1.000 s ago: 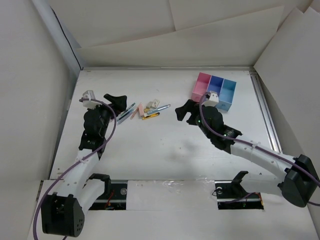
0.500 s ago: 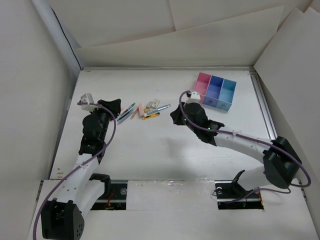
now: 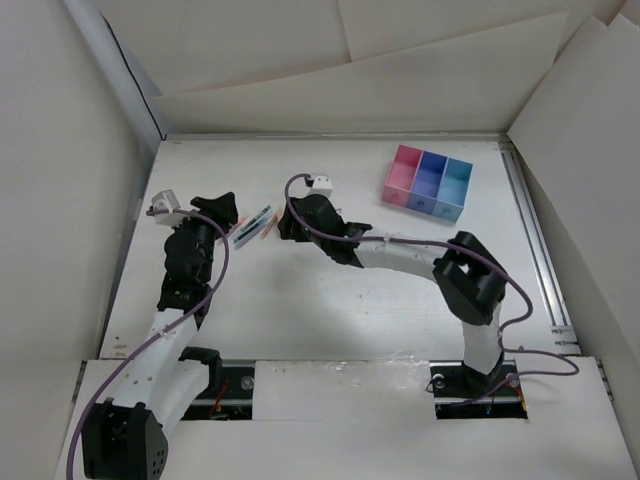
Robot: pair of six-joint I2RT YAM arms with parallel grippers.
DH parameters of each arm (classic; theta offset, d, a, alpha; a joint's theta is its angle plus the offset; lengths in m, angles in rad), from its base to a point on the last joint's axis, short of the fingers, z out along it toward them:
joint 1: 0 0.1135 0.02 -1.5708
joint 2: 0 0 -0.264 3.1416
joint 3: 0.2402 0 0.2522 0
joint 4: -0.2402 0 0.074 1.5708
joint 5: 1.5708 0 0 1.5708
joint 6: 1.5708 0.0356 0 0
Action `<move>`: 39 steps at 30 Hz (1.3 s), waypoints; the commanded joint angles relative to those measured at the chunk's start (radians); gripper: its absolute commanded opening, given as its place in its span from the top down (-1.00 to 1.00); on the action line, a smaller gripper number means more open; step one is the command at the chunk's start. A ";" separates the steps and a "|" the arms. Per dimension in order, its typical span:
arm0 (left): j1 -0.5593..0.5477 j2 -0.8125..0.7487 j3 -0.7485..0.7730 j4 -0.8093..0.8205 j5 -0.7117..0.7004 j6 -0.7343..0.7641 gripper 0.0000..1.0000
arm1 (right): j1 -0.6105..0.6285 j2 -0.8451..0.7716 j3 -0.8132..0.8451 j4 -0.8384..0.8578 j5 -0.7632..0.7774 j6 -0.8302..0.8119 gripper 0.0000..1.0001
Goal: Sort the stationery into containers
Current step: Pick up the stapler from the center of the board.
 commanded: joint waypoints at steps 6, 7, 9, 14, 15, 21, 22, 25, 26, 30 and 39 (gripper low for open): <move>-0.038 -0.028 -0.005 0.007 -0.111 0.011 -0.07 | 0.002 0.271 0.302 -0.132 0.047 0.029 -0.08; -0.038 -0.028 -0.005 0.007 -0.111 0.011 -0.07 | 0.002 0.292 0.328 -0.148 0.067 0.029 -0.08; -0.038 -0.019 -0.014 0.007 -0.111 0.011 -0.07 | 0.002 0.348 0.405 -0.208 0.090 0.029 -0.08; -0.038 -0.019 -0.014 0.026 -0.085 0.011 -0.04 | 0.002 0.396 0.482 -0.265 0.145 0.038 -0.11; -0.038 -0.019 -0.014 0.026 -0.074 0.011 -0.04 | 0.002 0.410 0.500 -0.274 0.145 0.038 -0.11; -0.038 -0.009 -0.014 0.026 -0.074 0.011 -0.02 | 0.002 0.468 0.559 -0.321 0.168 0.038 -0.11; -0.038 -0.009 -0.014 0.026 -0.074 0.011 -0.02 | 0.002 0.477 0.571 -0.332 0.168 0.047 -0.11; -0.038 -0.009 -0.014 0.026 -0.074 0.011 -0.02 | 0.002 0.499 0.594 -0.344 0.168 0.057 -0.07; -0.038 -0.009 -0.014 0.026 -0.074 0.011 -0.02 | 0.002 0.499 0.594 -0.344 0.177 0.057 -0.03; -0.038 -0.009 -0.014 0.026 -0.074 0.011 -0.02 | 0.002 0.488 0.594 -0.334 0.178 0.069 0.47; -0.038 0.000 -0.014 0.036 -0.065 0.011 0.03 | 0.012 0.206 0.427 -0.286 0.225 0.069 0.77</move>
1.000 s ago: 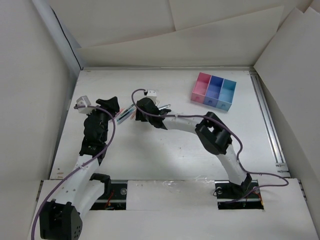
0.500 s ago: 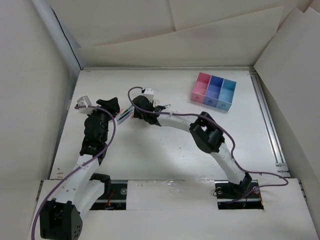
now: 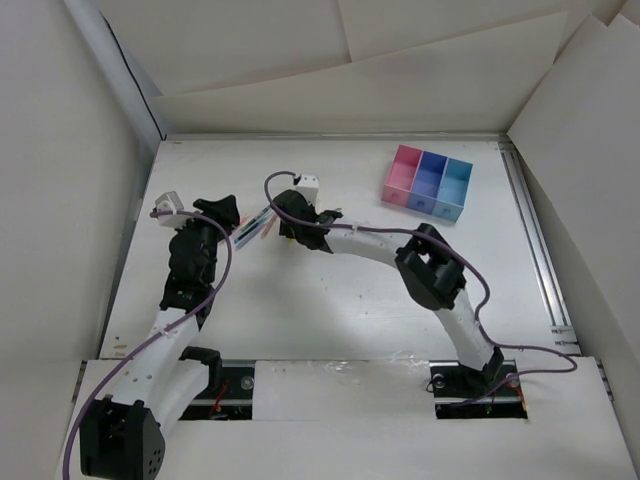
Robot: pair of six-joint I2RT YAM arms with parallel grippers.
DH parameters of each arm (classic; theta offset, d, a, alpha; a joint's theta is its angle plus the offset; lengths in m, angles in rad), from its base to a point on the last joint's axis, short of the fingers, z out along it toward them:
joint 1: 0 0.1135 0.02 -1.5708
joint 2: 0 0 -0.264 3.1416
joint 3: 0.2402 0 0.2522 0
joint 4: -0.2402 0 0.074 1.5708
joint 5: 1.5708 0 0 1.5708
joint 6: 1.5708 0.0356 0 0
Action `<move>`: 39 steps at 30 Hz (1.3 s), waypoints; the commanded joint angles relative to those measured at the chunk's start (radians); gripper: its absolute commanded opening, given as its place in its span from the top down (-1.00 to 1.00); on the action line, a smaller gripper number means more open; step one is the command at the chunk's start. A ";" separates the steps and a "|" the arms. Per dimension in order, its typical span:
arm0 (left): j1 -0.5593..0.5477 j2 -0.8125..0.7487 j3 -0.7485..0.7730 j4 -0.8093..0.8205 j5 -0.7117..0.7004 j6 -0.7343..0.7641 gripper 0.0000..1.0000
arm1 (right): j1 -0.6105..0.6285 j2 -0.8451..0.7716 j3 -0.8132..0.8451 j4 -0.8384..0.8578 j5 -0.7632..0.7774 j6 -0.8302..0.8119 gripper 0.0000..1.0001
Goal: Sort the stationery into containers
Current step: Pick up the stapler from the center of the board, then place the stapler in the storage box.
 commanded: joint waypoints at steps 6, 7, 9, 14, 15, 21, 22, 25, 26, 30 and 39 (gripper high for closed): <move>-0.002 0.035 -0.006 0.050 0.073 0.011 0.09 | -0.023 -0.392 -0.157 0.083 0.055 -0.001 0.77; -0.002 0.051 0.004 0.059 0.073 0.011 0.09 | -0.053 -0.420 -0.177 0.083 0.040 -0.001 0.77; -0.002 0.078 0.004 0.059 0.084 0.020 0.11 | -0.095 -0.490 -0.234 0.094 0.040 -0.010 0.77; -0.002 0.169 0.056 0.059 0.185 0.043 0.14 | -0.340 -0.566 -0.329 0.094 0.017 -0.019 0.79; -0.002 0.187 0.066 0.059 0.200 0.052 0.14 | -0.380 -0.566 -0.329 0.094 -0.004 -0.019 0.79; -0.002 0.336 0.128 0.059 0.286 0.061 0.19 | -0.576 -0.451 -0.300 0.074 -0.083 -0.039 0.79; -0.002 0.348 0.137 0.059 0.300 0.061 0.22 | -0.590 -0.421 -0.282 0.065 -0.083 -0.039 0.79; -0.002 0.376 0.146 0.059 0.311 0.070 0.22 | -0.642 -0.388 -0.257 0.065 -0.115 -0.048 0.79; -0.002 0.376 0.146 0.059 0.320 0.070 0.22 | -0.655 -0.368 -0.242 0.065 -0.126 -0.048 0.79; -0.002 0.394 0.155 0.059 0.320 0.080 0.22 | -0.673 -0.321 -0.201 0.045 -0.146 -0.077 0.79; -0.021 0.405 0.156 0.059 0.321 0.080 0.22 | -0.673 -0.311 -0.211 0.055 -0.166 -0.077 0.53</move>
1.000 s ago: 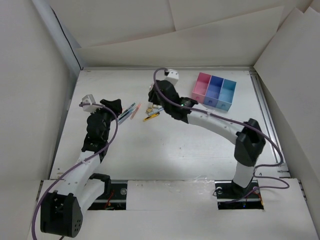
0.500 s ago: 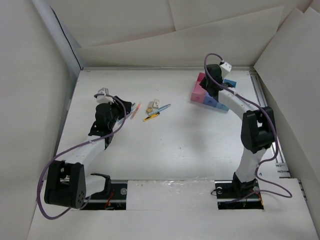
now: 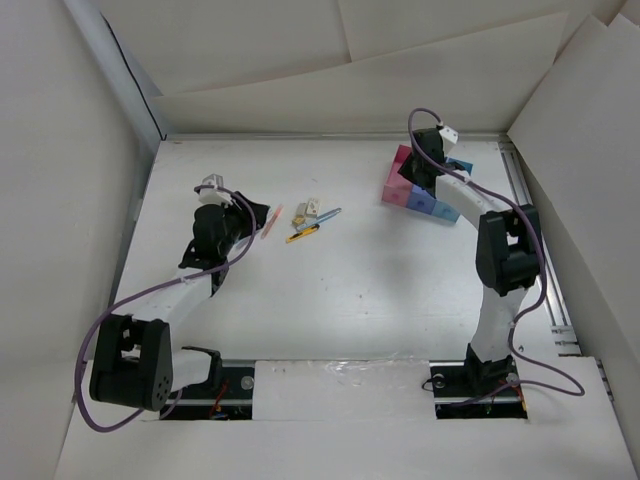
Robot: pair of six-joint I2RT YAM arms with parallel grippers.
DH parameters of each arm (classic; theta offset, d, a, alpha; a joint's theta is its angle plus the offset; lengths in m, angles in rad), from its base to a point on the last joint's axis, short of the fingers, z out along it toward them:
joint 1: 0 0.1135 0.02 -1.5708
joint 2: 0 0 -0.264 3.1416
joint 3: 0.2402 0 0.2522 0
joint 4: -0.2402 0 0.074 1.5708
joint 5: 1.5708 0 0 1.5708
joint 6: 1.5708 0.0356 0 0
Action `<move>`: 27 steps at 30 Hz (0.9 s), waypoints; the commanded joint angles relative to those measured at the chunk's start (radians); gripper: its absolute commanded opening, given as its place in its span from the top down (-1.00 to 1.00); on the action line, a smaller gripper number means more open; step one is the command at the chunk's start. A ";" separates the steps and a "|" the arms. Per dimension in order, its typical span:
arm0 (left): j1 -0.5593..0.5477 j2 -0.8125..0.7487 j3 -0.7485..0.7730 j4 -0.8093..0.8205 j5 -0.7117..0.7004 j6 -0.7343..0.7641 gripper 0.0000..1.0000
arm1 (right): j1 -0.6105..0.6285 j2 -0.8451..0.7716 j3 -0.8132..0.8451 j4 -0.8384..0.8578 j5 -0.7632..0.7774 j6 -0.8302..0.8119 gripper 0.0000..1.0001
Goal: Sort the stationery into containers
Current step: Place the stapler in the storage box, then pick up the stationery from the center of the board.
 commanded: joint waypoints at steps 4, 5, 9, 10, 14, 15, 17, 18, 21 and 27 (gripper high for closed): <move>-0.012 -0.002 0.050 0.045 0.010 0.016 0.22 | -0.001 -0.012 0.041 0.035 -0.011 -0.012 0.27; -0.012 -0.002 0.050 0.045 0.010 0.016 0.22 | -0.001 -0.012 0.041 0.035 -0.011 -0.012 0.24; -0.012 -0.002 0.050 0.045 0.020 0.016 0.22 | 0.008 -0.044 0.041 0.026 -0.020 -0.012 -0.01; -0.012 -0.002 0.050 0.045 0.020 0.016 0.22 | 0.019 -0.053 0.041 0.026 -0.020 -0.012 -0.05; -0.012 -0.002 0.050 0.045 0.020 0.016 0.22 | 0.042 -0.084 0.031 0.026 -0.011 -0.022 -0.17; -0.012 -0.002 0.050 0.045 0.020 0.016 0.22 | 0.051 -0.110 0.031 0.026 -0.011 -0.022 -0.17; -0.012 -0.002 0.050 0.045 0.020 0.016 0.22 | 0.099 -0.134 0.016 0.026 -0.020 -0.022 -0.13; -0.012 -0.002 0.050 0.045 0.020 0.016 0.22 | 0.122 -0.156 -0.004 0.035 -0.020 -0.022 0.01; -0.012 -0.002 0.050 0.045 0.029 0.016 0.22 | 0.235 -0.147 -0.024 0.069 -0.035 -0.022 0.77; -0.012 -0.036 0.041 0.045 0.029 0.016 0.22 | 0.415 0.008 0.080 0.040 0.048 -0.031 0.64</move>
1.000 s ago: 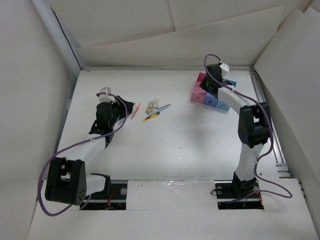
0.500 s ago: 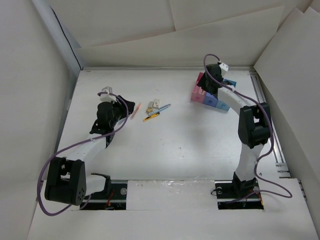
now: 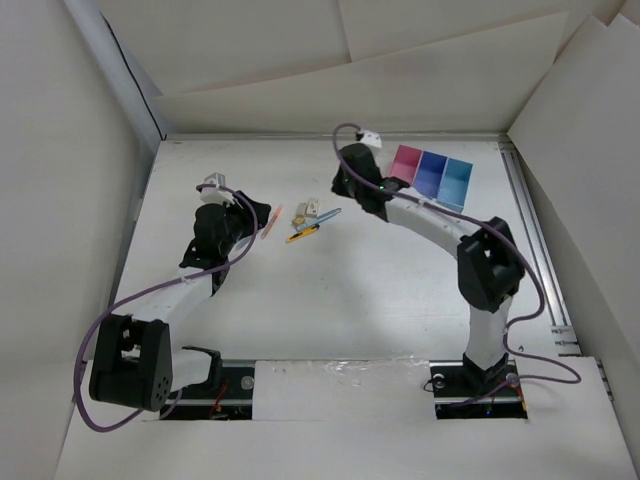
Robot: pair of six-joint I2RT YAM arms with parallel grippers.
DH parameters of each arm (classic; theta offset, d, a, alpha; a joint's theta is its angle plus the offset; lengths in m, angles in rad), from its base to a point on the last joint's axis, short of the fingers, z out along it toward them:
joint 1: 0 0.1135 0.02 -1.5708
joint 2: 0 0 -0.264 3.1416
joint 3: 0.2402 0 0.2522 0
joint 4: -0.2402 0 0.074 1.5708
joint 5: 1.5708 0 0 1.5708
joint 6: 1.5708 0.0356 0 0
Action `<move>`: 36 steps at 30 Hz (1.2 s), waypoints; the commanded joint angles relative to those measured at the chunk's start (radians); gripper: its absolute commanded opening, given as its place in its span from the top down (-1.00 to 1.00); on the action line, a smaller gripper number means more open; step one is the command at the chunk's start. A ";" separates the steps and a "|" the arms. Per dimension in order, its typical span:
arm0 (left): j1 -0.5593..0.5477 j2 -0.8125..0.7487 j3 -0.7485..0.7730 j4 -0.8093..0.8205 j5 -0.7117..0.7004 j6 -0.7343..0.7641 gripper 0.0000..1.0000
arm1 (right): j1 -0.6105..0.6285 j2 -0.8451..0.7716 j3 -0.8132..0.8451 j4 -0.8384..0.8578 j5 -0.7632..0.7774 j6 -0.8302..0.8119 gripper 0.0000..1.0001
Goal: Sort the stationery into containers
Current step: Pick up the stationery from the center of the board.
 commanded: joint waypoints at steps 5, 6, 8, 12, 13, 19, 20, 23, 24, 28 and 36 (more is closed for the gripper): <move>-0.002 -0.068 0.024 0.045 0.006 0.015 0.22 | 0.095 0.274 0.281 -0.121 0.097 -0.016 -0.06; -0.002 -0.068 0.024 0.045 0.006 0.015 0.22 | 0.095 0.301 0.312 -0.153 0.098 -0.016 -0.09; -0.002 -0.068 0.024 0.045 0.015 0.015 0.22 | 0.105 0.347 0.390 -0.182 0.098 -0.016 -0.12; -0.002 -0.059 0.024 0.045 0.024 0.015 0.22 | 0.105 0.428 0.468 -0.212 0.119 0.004 -0.10; -0.002 -0.059 0.024 0.045 0.024 0.015 0.22 | 0.105 0.451 0.481 -0.224 0.119 0.015 -0.10; -0.002 -0.059 0.024 0.045 0.024 0.015 0.22 | 0.105 0.543 0.587 -0.296 0.121 0.015 -0.01; -0.002 -0.059 0.024 0.045 0.024 0.006 0.22 | 0.105 0.552 0.587 -0.296 0.121 0.015 -0.01; -0.002 -0.059 0.024 0.045 0.024 0.006 0.22 | 0.105 0.553 0.574 -0.285 0.111 0.015 -0.01; -0.002 -0.059 0.024 0.045 0.024 0.006 0.22 | 0.105 0.562 0.574 -0.285 0.102 0.015 -0.04; -0.002 -0.059 0.024 0.045 0.024 0.006 0.22 | 0.105 0.571 0.585 -0.298 0.102 0.015 -0.04; -0.002 -0.059 0.024 0.045 0.024 0.006 0.22 | 0.105 0.580 0.585 -0.298 0.111 0.015 0.23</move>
